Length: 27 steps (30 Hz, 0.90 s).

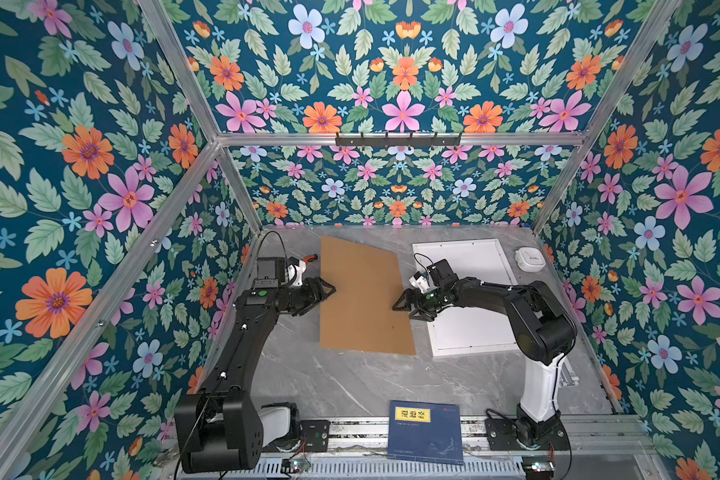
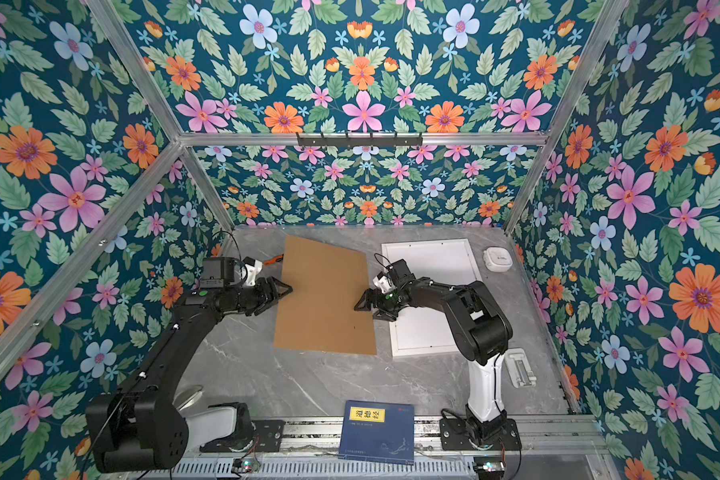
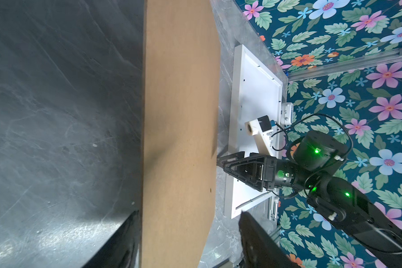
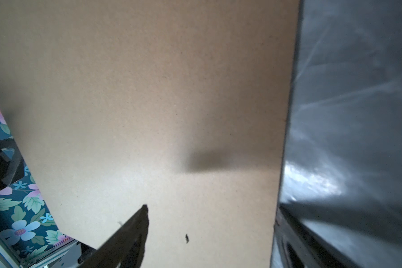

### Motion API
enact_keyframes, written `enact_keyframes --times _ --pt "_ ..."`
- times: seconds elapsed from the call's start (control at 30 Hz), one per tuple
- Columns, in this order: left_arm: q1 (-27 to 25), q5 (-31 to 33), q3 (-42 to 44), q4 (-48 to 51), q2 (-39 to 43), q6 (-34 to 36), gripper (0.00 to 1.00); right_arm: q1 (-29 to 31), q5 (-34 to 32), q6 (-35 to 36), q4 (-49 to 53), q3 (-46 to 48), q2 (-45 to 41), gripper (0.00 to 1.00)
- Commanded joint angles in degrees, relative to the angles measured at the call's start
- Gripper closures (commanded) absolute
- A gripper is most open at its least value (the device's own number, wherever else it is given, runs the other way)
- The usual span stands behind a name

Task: Put the photo into the frame

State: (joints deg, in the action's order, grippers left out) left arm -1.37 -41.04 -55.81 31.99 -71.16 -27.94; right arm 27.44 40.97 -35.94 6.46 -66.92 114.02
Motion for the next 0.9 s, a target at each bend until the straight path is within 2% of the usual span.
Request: enact_keyframes --times 0.0,0.2,0.57,0.77,0.87 --pt "0.31 -14.39 -0.51 6.51 -0.73 0.80 0.33 0.46 -2.92 0.27 -0.49 0.99 1.50 0.15" --pt "2.55 -18.32 -1.38 7.12 -1.59 1.58 0.37 0.16 -2.66 0.03 -1.45 1.61 1.42 0.15" --pt "4.04 -17.28 -1.39 7.85 -1.75 2.41 0.42 -0.02 -2.36 -0.07 -1.75 1.74 1.64 0.15" --pt "4.09 -13.20 -3.12 11.96 -2.78 5.32 0.53 -0.02 -2.12 0.02 -1.59 1.54 1.35 0.15" --pt "4.05 -11.91 -3.43 12.85 -3.28 6.02 0.63 -0.02 -1.56 0.00 -1.30 1.05 1.16 0.15"
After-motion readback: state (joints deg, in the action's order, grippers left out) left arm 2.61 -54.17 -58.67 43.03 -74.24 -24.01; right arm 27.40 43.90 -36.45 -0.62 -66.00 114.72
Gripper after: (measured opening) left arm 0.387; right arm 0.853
